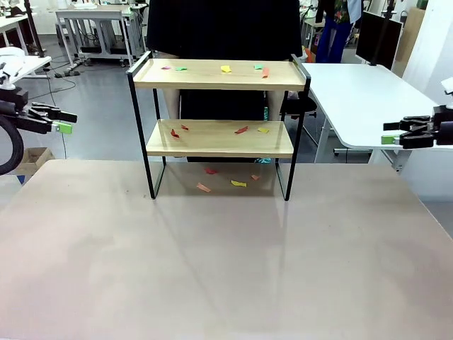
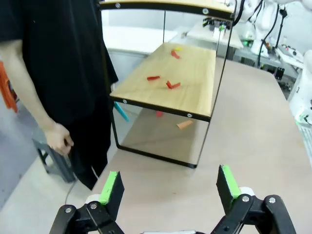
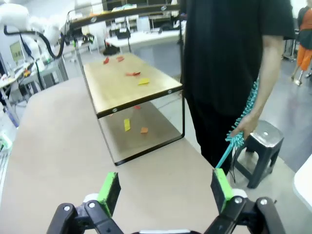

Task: Clean the shelf.
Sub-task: Pick up the Duster handed by the human.

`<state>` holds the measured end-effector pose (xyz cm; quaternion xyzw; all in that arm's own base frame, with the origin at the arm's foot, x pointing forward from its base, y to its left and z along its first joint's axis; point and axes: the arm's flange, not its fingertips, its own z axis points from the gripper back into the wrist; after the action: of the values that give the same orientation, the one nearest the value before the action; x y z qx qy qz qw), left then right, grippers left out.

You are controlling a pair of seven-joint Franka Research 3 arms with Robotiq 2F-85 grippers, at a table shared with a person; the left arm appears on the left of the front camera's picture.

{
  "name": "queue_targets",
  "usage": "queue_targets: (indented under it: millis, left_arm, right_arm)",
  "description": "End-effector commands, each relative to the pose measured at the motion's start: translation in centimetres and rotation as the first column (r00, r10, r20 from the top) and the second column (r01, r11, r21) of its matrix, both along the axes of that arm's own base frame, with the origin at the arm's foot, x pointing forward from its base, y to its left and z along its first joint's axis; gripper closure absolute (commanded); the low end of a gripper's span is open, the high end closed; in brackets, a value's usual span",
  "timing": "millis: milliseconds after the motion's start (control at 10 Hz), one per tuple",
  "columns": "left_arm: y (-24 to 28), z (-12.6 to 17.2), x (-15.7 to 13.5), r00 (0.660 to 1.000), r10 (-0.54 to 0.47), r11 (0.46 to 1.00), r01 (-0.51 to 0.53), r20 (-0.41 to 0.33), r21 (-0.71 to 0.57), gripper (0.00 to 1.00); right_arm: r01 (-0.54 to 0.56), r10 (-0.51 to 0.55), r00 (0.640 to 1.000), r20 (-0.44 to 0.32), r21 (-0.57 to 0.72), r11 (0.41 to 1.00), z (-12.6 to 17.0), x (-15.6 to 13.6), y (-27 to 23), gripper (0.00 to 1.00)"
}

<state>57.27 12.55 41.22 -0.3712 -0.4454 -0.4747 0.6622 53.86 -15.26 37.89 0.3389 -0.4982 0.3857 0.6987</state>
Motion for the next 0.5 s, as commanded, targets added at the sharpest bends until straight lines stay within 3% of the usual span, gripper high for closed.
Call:
queue_targets:
  millis: [0,400]
  left_arm:
    - [1.2,-1.3,1.7,0.993,-0.058,0.994,0.067,0.105,-0.086,0.00]
    - [1.9,-3.4,3.5,0.966,-0.087,0.974,0.134,0.244,-0.184,0.00]
  right_arm:
    - [0.003,-0.007,0.998,0.058,0.084,0.996,-1.3,2.1,-1.1,0.00]
    - [0.017,-0.030,0.997,0.074,0.171,0.985,-2.4,3.0,-2.9,0.00]
